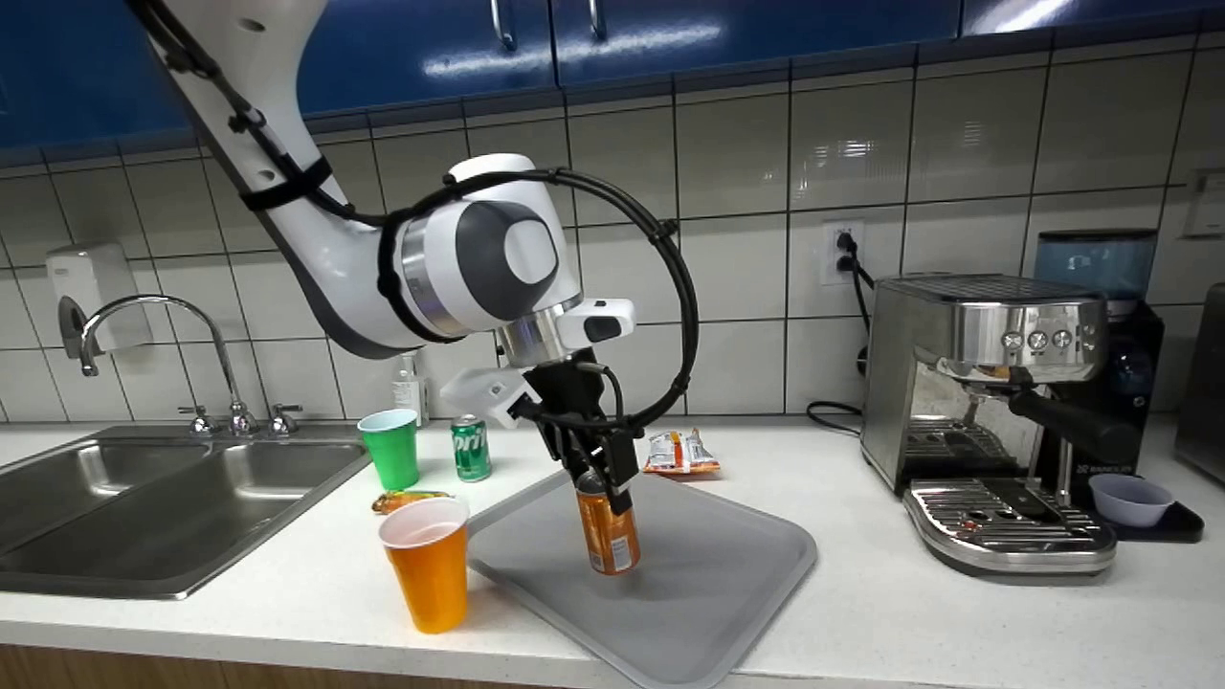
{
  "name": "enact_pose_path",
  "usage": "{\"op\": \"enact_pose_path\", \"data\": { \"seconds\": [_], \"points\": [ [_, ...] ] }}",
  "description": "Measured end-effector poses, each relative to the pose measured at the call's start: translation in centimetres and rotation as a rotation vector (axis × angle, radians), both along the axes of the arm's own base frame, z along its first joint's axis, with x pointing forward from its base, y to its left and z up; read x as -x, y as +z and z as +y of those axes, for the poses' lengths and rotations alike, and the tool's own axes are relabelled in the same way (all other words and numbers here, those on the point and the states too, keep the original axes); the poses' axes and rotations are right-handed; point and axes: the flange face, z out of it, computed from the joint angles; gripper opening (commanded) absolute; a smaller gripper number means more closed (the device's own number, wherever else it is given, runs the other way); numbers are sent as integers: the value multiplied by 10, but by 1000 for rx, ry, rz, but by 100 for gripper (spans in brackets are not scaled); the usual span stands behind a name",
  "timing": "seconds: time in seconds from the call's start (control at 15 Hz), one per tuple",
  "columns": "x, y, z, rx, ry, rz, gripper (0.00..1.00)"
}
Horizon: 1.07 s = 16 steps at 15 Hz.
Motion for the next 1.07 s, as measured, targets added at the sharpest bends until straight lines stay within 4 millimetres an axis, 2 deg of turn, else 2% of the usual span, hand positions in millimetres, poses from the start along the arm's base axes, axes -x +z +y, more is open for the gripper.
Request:
{"op": "enact_pose_path", "data": {
  "seconds": [0.4,1.07],
  "points": [
    [12,-7,-10,-6,-31,18,39],
    [21,-20,-19,-8,-64,35,39]
  ]
}}
